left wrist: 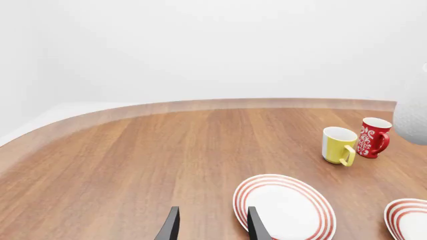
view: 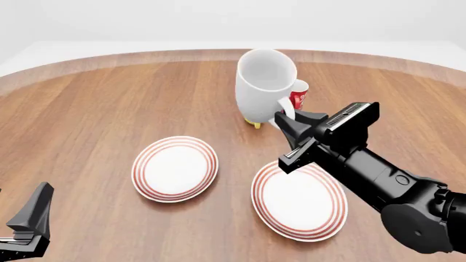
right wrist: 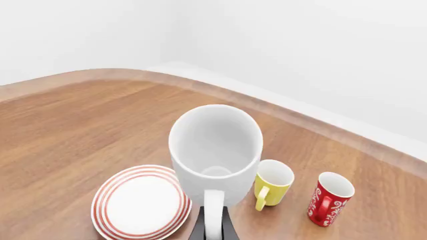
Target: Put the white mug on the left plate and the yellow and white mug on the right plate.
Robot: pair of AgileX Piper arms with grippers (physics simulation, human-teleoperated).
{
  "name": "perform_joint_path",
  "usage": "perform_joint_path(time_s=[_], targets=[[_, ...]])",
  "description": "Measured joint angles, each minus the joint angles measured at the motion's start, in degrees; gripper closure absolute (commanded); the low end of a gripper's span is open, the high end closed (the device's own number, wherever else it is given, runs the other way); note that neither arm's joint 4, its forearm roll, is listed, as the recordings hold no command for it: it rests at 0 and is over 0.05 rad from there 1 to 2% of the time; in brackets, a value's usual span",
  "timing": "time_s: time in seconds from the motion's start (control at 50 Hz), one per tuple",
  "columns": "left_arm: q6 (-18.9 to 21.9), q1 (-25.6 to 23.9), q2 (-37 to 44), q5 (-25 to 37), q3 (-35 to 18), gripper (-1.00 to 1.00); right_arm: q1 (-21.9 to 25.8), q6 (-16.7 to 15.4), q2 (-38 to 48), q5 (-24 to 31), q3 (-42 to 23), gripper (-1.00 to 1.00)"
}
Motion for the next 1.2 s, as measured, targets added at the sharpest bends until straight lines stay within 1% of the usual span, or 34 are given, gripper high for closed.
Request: perform_joint_path(time_s=[1.2], targets=[[0.0, 0.0, 0.0, 0.0, 0.0, -1.0, 8.1, 2.2, 13.7, -2.9, -7.2, 1.0]])
